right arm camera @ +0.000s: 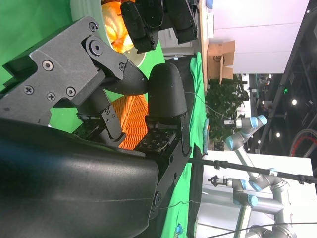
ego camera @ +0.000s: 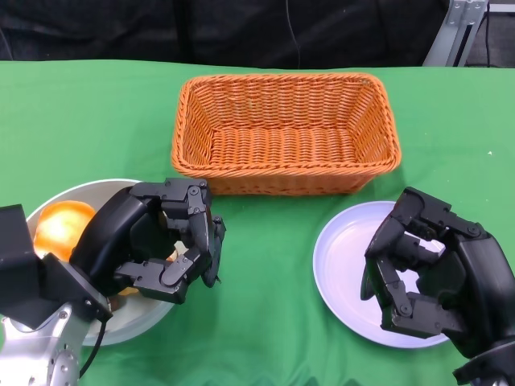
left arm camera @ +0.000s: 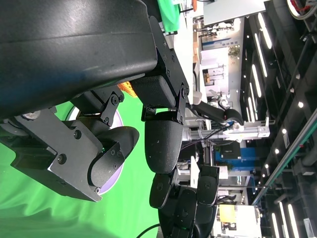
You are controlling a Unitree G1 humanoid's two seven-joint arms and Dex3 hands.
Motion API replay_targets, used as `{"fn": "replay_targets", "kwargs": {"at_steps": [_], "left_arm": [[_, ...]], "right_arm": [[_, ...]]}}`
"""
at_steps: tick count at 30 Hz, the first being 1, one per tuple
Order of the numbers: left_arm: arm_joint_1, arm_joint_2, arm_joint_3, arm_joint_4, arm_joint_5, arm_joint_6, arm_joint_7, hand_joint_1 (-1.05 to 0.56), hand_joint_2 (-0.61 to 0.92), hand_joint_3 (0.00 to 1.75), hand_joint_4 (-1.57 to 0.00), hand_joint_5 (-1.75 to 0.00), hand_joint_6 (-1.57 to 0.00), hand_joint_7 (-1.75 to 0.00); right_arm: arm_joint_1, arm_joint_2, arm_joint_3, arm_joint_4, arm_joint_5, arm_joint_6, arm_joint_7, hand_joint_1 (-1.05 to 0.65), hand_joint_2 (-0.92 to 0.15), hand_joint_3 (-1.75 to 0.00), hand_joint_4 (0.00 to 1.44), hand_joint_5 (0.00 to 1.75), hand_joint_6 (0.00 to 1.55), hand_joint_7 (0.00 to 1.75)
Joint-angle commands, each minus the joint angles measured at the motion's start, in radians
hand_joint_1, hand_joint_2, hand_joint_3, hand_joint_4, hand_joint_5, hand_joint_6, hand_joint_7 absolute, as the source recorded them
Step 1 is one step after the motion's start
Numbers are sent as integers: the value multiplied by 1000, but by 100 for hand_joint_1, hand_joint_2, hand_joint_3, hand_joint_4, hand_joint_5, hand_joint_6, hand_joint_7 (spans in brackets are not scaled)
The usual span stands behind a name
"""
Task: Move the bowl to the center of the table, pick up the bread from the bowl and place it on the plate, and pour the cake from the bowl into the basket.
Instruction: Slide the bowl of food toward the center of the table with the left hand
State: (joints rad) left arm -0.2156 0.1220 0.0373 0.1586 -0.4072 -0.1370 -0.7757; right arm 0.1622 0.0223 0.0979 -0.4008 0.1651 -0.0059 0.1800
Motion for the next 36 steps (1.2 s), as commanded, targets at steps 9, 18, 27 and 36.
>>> {"fn": "replay_targets", "kwargs": {"at_steps": [9,18,27,36], "left_arm": [[10,13,-2,2,3,-9,0,0,48,127,-87,-167,-90,-134],[11,8,-2,5,7,-20,1,0,48,128,-87,-168,-89,-136],[6,-5,-2,61,25,-86,-3,-1,47,127,-87,-167,-89,-137],[-51,-10,9,178,21,-125,-12,0,47,130,-87,-166,-89,-135]], "right_arm": [[4,-7,-1,8,5,-26,4,-17,-48,-121,80,175,70,147],[7,-6,2,12,8,-31,5,-16,-47,-124,80,174,70,147],[3,-2,1,73,12,-74,17,-18,-46,-125,79,175,70,148],[-42,-2,-21,205,11,-166,44,-17,-49,-122,80,175,68,149]]}}
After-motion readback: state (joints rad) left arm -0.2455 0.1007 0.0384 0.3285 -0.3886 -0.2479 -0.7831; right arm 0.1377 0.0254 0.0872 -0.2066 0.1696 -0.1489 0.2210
